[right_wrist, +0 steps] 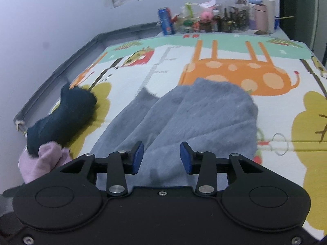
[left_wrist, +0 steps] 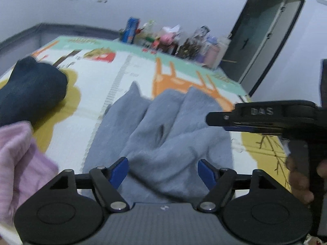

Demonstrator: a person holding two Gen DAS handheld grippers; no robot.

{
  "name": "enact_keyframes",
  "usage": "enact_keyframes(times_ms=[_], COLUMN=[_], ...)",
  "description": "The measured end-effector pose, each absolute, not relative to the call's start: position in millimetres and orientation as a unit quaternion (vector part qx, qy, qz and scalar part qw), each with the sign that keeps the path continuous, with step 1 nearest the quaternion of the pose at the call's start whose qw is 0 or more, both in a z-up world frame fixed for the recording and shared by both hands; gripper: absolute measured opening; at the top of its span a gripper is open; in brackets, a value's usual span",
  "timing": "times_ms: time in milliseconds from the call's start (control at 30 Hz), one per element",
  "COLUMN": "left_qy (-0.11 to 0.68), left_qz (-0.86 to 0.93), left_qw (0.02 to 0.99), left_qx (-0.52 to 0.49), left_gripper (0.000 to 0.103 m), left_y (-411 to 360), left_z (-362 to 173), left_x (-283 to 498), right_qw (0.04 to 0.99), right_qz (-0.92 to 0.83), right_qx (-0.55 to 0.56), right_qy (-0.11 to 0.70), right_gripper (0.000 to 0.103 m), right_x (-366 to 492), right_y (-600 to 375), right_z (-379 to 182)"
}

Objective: Fold clothes

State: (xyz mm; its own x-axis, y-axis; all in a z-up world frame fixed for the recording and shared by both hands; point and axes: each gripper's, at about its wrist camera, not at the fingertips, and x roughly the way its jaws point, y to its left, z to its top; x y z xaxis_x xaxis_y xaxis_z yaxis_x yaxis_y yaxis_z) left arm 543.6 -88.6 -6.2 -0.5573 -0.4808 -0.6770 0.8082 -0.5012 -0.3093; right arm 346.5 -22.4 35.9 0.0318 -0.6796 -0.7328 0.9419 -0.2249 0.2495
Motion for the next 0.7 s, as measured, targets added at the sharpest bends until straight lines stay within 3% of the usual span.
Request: enact_keyframes(times_ms=[300, 533, 700], left_qy=[0.301, 0.341, 0.369], left_qz=[-0.839, -0.830, -0.814], left_qw=[0.357, 0.315, 0.311], left_qx=[0.278, 0.309, 0.325], left_gripper=[0.079, 0.079, 0.072], left_y=[-119, -137, -139], left_z=[-10, -34, -50], left_x=[509, 491, 493], right_qw=[0.567, 0.533, 0.499], right_qz=[-0.679, -0.674, -0.660], right_qx=[0.437, 0.482, 0.531], right_qy=[0.166, 0.173, 0.181], right_gripper=[0.046, 0.048, 0.048], right_x=[306, 283, 272], right_y=[-73, -122, -153], right_z=[36, 18, -4])
